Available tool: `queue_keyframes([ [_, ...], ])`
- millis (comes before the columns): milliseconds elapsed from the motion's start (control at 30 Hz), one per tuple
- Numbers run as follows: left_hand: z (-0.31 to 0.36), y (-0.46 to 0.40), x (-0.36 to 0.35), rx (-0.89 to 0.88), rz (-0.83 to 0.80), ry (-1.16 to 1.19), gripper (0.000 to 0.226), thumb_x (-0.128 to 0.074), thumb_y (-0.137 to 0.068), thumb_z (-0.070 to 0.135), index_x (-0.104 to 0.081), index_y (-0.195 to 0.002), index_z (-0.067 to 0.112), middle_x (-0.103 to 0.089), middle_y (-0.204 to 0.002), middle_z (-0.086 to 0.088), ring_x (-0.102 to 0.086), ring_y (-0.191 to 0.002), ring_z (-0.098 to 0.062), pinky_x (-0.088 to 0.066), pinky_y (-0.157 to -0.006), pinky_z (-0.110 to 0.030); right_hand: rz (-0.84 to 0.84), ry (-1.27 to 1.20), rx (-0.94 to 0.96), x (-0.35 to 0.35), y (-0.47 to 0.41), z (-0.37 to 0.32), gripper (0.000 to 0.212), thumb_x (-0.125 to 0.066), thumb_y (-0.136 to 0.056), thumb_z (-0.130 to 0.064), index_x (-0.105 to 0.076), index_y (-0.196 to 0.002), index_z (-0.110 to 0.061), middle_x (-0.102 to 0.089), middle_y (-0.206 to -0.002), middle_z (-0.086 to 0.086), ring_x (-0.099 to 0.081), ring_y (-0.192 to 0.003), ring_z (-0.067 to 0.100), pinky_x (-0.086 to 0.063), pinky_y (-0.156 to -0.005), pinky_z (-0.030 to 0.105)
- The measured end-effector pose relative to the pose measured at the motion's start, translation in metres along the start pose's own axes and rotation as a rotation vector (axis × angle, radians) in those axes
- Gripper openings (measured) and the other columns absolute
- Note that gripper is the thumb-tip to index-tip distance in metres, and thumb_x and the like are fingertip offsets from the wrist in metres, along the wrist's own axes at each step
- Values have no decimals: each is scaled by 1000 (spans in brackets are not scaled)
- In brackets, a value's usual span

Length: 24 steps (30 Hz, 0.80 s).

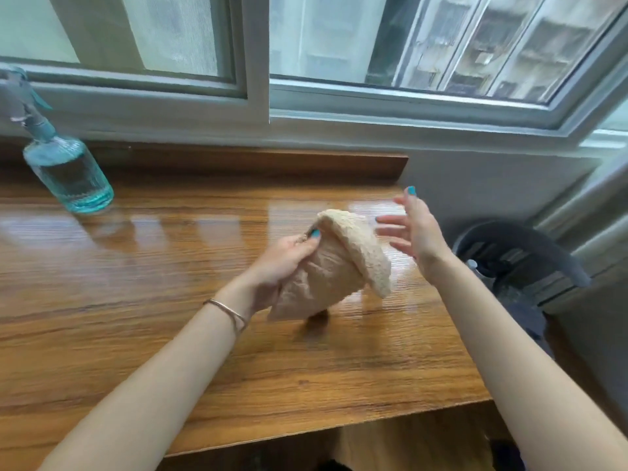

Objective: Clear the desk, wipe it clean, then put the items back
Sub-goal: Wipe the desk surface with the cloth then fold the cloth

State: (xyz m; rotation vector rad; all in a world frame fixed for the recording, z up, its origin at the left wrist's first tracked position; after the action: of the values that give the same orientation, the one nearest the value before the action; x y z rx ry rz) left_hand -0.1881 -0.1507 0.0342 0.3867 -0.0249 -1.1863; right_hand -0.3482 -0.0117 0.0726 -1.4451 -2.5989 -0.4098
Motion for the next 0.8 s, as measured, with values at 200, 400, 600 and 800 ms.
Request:
queue_keyframes([
  [200,17,24,-13,169,-185,493,64,-28,-100,52,-61,-119,1,-64,-119,-25,-64,-109,-37,-51,-94,-50,-516,-717,-473,-63,60,47,107,-30,-68,-95,-70,-117,-9,-50,-106,20,-42,-94,32,-36,-83,43],
  [400,17,28,-13,169,-83,625,55,-29,-104,39,-58,-121,-4,-66,-117,-23,-67,-104,-31,-50,-92,-44,-222,-397,-162,-38,59,8,58,-65,-88,-30,-47,-140,-11,-72,-82,4,-66,-71,15,-52,-81,37],
  [600,31,22,25,-8,322,-27,33,-69,-87,10,-56,-116,-2,-70,-100,-16,-67,-80,-17,-59,-71,-27,-172,-54,127,-12,54,-30,59,-77,-80,-22,-52,-133,-30,-75,-84,7,-70,-83,14,-53,-75,23],
  [800,66,22,14,-301,200,-362,38,-70,-86,8,-56,-119,22,-69,-92,-1,-65,-85,-9,-54,-70,-24,-347,-337,-419,-39,50,28,37,-86,-64,-19,-76,-98,-9,-62,-82,6,-42,-61,15,-38,-58,25],
])
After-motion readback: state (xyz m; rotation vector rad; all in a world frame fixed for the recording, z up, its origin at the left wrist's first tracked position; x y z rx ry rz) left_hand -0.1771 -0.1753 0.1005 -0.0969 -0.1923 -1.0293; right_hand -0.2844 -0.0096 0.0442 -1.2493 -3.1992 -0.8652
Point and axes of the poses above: each hand's wrist, its own y-axis away from the middle knuckle, its own x-axis out of the back of the hand, z = x × y, the point moved 8 cm from there along -y, towards the middle knuckle
